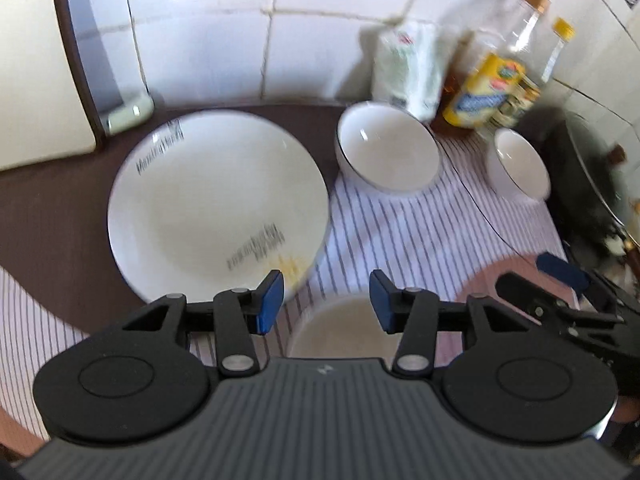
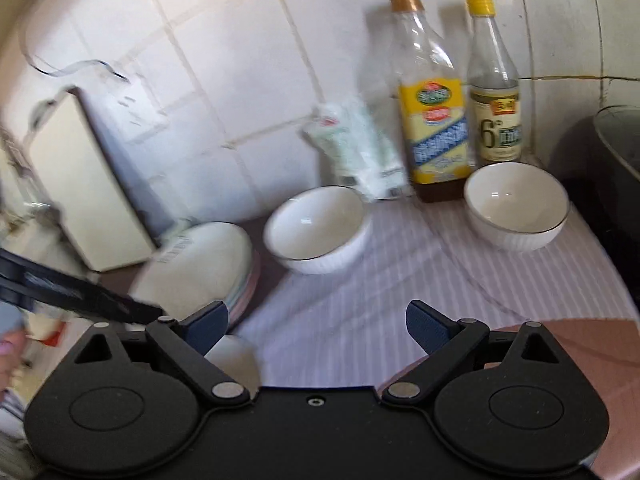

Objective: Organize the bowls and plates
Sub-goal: 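Lower the bowl onto the cloth beside the plates and open left gripper, then grasp the white bowl by the bottles with the left gripper, then carry the held bowl with the left gripper over the first bowl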

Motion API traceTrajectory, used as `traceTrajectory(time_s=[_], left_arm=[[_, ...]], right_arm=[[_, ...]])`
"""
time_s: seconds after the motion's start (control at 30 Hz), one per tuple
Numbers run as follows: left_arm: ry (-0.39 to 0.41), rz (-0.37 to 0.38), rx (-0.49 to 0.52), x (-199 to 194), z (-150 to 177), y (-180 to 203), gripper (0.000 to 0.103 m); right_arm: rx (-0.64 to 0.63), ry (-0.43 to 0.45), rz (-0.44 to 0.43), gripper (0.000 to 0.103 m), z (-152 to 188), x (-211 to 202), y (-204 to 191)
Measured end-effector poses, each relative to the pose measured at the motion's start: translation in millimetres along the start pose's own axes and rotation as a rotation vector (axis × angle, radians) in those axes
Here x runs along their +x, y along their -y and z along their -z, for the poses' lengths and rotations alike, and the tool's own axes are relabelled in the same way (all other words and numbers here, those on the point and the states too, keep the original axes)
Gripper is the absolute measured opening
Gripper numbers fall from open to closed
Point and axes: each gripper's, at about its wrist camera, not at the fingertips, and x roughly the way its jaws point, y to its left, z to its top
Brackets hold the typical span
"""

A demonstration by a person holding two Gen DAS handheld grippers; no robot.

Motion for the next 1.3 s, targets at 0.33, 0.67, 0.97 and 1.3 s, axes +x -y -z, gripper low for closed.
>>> traceTrajectory(time_s=[0.33, 0.67, 0.97, 1.3], left_arm=[[0.1, -0.029, 0.086, 43, -56, 9, 0.046], [0.08, -0.03, 0.194, 100, -89, 36, 0.044], [0.018, -0.039, 0.243, 127, -92, 44, 0.025], [-0.018, -0.021, 0.168, 133, -78, 33, 0.01]], right_arm=[[0.272, -0.102, -0.113, 0.084, -29, 66, 32], [0.26, -0.131, 0.016, 0.035, -47, 128, 37], [0.267, -0.13, 0.0, 0.016, -47, 134, 48], [0.316, -0.179, 0.0, 0.014, -41, 144, 55]])
